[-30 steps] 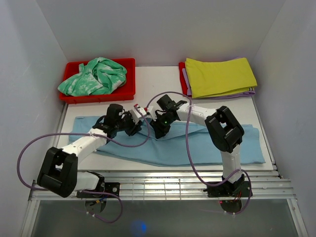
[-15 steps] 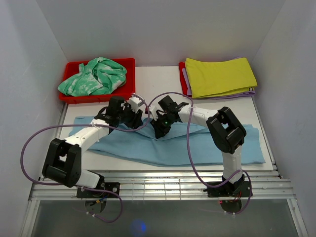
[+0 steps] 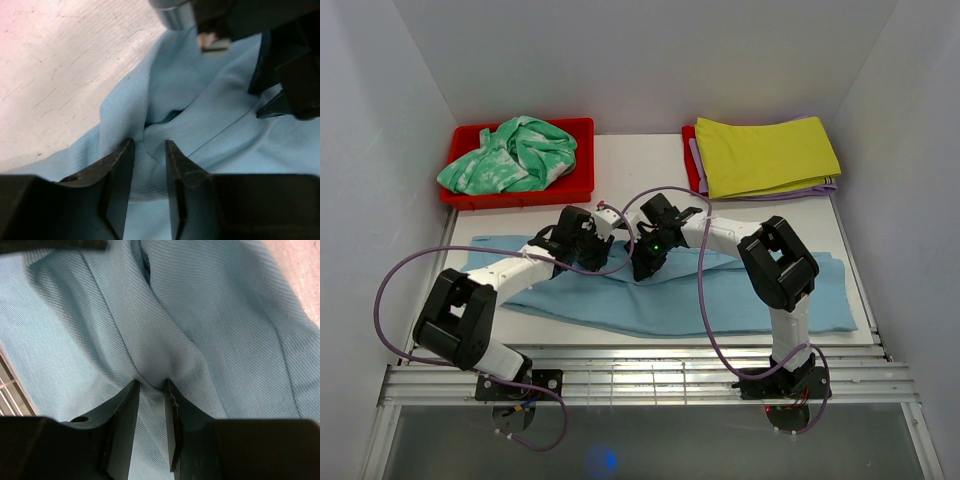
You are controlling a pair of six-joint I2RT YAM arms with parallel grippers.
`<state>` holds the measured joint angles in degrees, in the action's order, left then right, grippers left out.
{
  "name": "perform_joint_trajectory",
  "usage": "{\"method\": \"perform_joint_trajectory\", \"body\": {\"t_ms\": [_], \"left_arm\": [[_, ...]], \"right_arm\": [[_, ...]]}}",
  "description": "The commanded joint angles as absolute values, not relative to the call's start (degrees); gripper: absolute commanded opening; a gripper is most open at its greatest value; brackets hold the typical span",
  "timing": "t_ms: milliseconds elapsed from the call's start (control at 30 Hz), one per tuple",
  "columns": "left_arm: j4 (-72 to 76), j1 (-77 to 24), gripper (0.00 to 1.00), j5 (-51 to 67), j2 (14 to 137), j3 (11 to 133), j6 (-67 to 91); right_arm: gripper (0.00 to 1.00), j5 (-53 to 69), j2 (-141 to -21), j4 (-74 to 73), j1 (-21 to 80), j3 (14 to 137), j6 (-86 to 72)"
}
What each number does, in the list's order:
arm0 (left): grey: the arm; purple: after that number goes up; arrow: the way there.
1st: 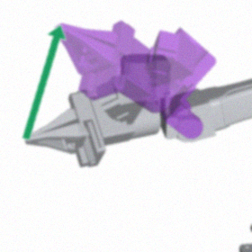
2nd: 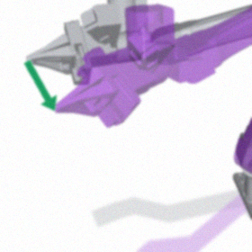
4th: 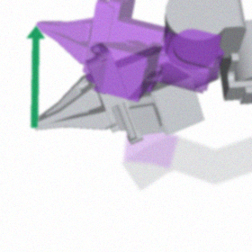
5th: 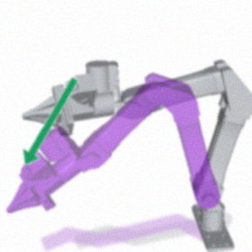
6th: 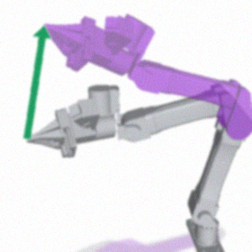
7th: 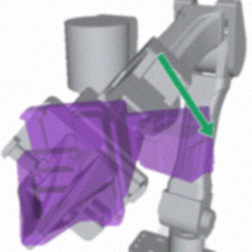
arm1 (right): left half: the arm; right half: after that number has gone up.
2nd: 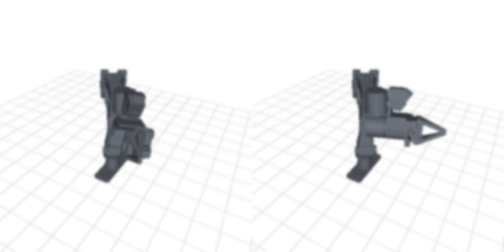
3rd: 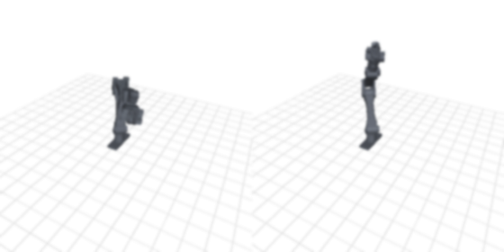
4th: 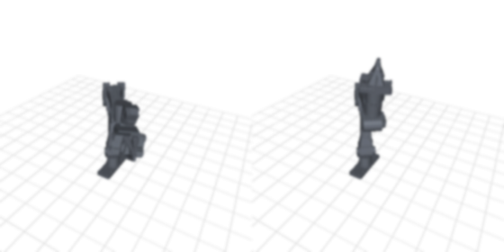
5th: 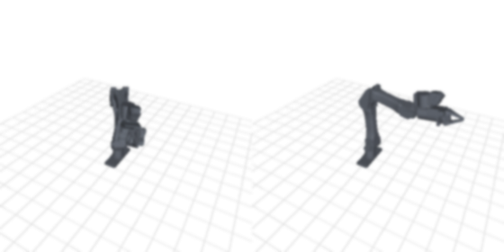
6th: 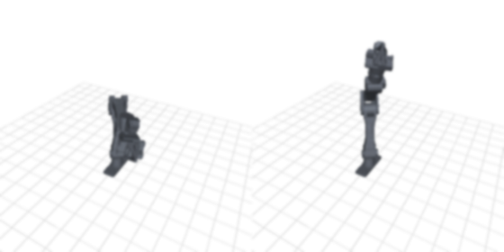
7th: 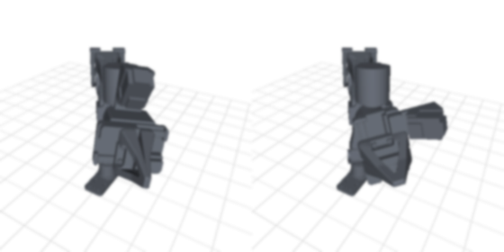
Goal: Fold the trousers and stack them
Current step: Fold the trousers
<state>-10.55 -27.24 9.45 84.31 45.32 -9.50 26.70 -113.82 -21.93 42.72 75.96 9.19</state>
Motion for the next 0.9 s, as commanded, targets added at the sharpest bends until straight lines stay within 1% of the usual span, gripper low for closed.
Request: {"method": "perform_joint_trajectory", "body": {"t_ms": [0, 67, 100, 233, 400, 633, 700, 767, 800, 867], "left_arm": [[-13.4, -27.4, 0.38, 2.7, 83.9, 44.3, -11.2], [-14.5, -27.4, 0.33, 0.9, 84.2, 45.0, -11.7], [-14.8, -27.4, 0.23, 0.8, 83.9, 45.3, -11.9], [-15.8, -27.3, 0.00, 2.8, 80.8, 47.8, -12.1], [-16.6, -27.2, 0.00, 4.3, 78.5, 52.5, -11.5], [-16.1, -26.6, 0.00, 7.0, 76.3, 54.8, -9.2], [-16.3, -25.9, 0.00, 7.6, 76.6, 55.1, -7.3], [-15.6, -24.4, 0.00, 6.3, 77.3, 55.1, -4.9], [-15.3, -23.6, 0.16, 6.0, 77.3, 55.2, -3.9], [-14.1, -21.1, 0.31, 5.8, 77.1, 55.2, -1.5]], "right_arm": [[0.33, 26.5, -115.1, -23.6, 43.2, 76.2, 8.8], [0.33, 26.0, -115.3, -23.8, 43.3, 76.2, 8.8], [0.33, 25.9, -115.5, -24.1, 43.2, 76.3, 8.8], [0.33, 24.0, -116.3, -25.4, 43.2, 76.9, 8.6], [0.33, 23.2, -117.2, -26.4, 43.2, 77.3, 8.6], [0.34, 23.2, -117.5, -26.5, 43.2, 77.4, 8.6], [0.34, 22.9, -117.4, -26.5, 43.2, 77.5, 8.5], [0.39, 22.2, -116.8, -26.5, 43.2, 77.9, 8.5], [0.42, 21.8, -116.5, -26.5, 43.2, 78.0, 8.6], [0.49, 20.7, -114.4, -26.8, 42.5, 78.7, 8.7]]}}
